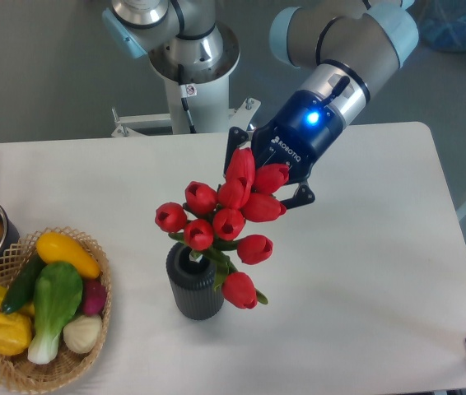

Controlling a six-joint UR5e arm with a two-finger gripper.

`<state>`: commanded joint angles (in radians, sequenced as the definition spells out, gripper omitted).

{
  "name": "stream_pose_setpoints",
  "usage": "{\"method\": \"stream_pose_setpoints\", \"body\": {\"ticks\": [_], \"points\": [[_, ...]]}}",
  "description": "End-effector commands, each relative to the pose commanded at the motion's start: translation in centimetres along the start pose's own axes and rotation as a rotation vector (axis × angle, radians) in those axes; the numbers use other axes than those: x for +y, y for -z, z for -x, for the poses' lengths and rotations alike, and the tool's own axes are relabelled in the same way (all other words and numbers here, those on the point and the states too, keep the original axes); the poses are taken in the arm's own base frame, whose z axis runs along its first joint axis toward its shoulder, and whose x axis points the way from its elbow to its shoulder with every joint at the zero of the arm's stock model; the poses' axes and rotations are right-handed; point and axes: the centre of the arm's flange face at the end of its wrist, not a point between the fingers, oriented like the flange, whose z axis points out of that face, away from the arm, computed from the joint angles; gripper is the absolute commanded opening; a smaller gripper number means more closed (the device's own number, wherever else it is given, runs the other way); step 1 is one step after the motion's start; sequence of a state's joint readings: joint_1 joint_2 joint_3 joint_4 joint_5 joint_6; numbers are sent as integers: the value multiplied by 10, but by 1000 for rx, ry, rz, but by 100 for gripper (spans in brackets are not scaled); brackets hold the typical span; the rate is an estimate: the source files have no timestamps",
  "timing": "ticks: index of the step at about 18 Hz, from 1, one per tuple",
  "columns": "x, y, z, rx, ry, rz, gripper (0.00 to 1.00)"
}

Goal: Insert the flowers into the vase
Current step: 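Push the tulips further down into the vase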

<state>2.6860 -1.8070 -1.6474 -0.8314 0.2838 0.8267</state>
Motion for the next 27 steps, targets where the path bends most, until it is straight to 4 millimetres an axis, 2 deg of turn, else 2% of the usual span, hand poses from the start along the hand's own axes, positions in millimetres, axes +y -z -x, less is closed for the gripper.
{"method": "stream_pose_setpoints", "body": {"ticks": [16,22,25,27], "points": [[45,-11,0,16,-20,27,9],[50,-15,-1,9,-16,49,10],[52,-17,-2,12,-14,52,12],[57,-18,-3,16,-24,54,19]]}}
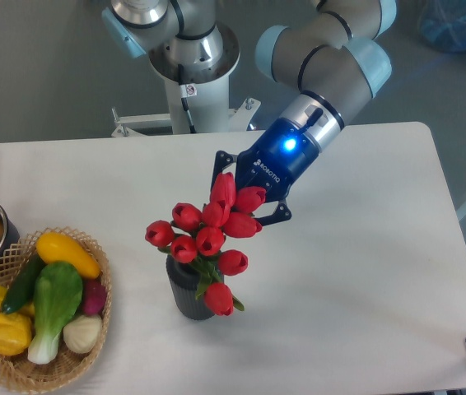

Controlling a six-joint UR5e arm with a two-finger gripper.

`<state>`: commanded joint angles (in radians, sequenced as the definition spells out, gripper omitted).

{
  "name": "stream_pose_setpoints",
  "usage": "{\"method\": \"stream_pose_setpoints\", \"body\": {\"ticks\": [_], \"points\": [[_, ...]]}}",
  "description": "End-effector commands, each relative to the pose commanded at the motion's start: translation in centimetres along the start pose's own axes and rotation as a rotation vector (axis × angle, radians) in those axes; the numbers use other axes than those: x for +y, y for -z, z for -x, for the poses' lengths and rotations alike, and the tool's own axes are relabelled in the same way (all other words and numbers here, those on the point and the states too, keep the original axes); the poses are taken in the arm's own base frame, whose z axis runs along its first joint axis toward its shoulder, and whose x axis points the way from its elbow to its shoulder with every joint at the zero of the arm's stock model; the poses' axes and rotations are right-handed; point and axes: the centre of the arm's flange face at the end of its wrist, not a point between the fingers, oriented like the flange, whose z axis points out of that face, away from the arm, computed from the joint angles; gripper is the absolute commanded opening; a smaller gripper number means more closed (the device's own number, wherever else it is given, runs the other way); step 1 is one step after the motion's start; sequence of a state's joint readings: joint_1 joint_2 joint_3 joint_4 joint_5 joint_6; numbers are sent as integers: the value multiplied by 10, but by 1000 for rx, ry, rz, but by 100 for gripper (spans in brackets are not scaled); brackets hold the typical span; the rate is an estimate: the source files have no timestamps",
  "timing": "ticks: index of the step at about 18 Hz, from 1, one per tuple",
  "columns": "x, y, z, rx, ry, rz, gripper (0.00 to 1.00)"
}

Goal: Insert the flowers into the vase
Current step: 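Push the tulips further down into the vase, then open the gripper to release the tulips in the vase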

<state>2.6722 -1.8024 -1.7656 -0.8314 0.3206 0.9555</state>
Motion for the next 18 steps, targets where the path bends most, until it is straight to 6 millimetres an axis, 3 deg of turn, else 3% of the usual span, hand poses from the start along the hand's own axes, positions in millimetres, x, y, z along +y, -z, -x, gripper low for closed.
{"method": "stream_pose_setpoints", "body": {"ticks": [3,6,9,10,11,12,13,18], "points": [[8,-8,-3,15,-24,6,42],[10,-8,-3,16,-24,5,59],[16,-10,-2,19,-14,9,68],[17,-10,-2,20,-13,10,79],[20,-11,-3,21,-12,11,82],[22,-11,-4,21,-12,11,95],[23,-10,-5,22,-10,11,100],[23,-5,-10,6,-11,22,100]]}}
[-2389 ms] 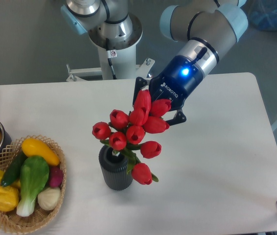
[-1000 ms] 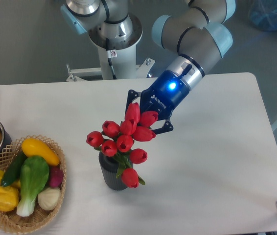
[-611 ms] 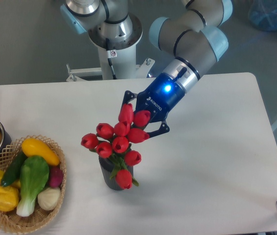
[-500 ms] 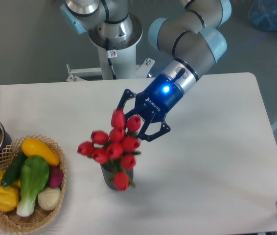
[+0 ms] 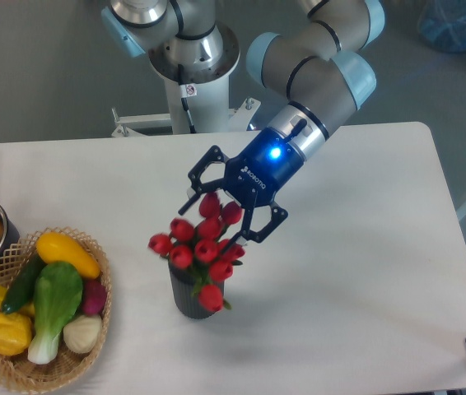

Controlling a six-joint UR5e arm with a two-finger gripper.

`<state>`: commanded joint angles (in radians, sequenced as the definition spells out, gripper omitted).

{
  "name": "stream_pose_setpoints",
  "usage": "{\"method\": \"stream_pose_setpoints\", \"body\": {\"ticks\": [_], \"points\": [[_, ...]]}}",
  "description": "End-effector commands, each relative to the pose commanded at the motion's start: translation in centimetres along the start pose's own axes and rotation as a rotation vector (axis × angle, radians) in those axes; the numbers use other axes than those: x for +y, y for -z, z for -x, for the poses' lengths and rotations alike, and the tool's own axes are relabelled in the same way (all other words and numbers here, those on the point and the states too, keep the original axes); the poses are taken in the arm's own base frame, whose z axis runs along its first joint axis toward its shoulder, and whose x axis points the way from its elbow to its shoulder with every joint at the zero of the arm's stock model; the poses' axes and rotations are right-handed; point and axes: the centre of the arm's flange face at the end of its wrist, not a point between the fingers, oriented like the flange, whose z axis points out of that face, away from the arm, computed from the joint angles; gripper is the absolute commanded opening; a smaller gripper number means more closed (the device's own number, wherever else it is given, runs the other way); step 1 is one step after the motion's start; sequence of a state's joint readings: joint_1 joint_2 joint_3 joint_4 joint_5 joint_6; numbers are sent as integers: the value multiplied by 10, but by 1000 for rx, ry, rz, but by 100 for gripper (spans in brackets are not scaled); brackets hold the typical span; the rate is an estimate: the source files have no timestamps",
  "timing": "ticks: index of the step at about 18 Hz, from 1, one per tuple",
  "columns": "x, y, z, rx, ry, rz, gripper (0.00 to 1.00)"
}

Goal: Insert the flowers into the vase

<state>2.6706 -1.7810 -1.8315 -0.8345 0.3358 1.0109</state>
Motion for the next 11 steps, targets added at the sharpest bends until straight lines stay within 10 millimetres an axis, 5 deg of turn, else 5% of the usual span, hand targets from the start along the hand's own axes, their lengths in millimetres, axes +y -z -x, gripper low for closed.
{"method": "stream_pose_setpoints", "body": {"ticks": [5,11], "points": [[-6,10,-7,-29,-15,14,100],[-29,52,-7,-74,-41,-59,100]]}}
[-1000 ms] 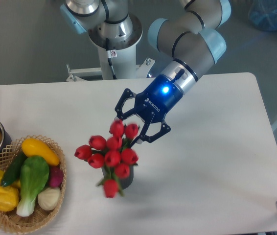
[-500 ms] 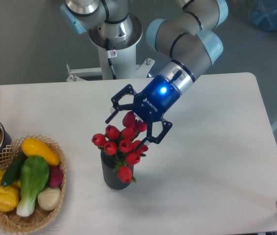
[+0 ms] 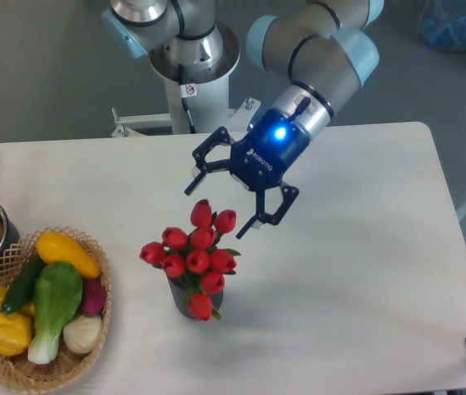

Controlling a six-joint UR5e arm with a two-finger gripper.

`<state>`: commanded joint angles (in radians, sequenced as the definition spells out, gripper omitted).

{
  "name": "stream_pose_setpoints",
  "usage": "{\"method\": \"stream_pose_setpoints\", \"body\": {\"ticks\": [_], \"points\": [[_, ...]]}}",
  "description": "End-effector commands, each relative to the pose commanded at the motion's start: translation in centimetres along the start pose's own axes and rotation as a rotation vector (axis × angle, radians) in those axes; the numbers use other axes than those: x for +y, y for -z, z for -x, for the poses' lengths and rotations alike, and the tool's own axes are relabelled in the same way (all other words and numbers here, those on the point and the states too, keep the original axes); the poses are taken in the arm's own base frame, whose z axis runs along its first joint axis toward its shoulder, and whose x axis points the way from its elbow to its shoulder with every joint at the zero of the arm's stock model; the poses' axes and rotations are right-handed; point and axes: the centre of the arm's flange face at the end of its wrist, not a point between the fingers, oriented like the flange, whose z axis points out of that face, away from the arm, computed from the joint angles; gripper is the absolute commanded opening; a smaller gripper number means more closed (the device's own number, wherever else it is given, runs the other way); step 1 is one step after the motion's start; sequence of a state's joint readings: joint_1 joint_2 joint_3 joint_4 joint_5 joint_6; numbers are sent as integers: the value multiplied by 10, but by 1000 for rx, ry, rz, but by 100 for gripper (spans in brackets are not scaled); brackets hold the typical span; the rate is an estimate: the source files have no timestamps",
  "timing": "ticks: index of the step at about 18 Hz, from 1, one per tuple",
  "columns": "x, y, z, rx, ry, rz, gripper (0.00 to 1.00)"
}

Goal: Insert the flowers into the vase

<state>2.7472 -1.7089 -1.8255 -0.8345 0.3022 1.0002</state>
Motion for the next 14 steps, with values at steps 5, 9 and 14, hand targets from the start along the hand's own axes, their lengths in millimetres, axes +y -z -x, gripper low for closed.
{"method": "stream_pose_setpoints", "body": {"ticks": [5,9,14], "points": [[-25,41,16,-89,-36,-6,100],[-24,68,39,-233,-57,123,100],[12,75,63,-397,-158,473,100]]}}
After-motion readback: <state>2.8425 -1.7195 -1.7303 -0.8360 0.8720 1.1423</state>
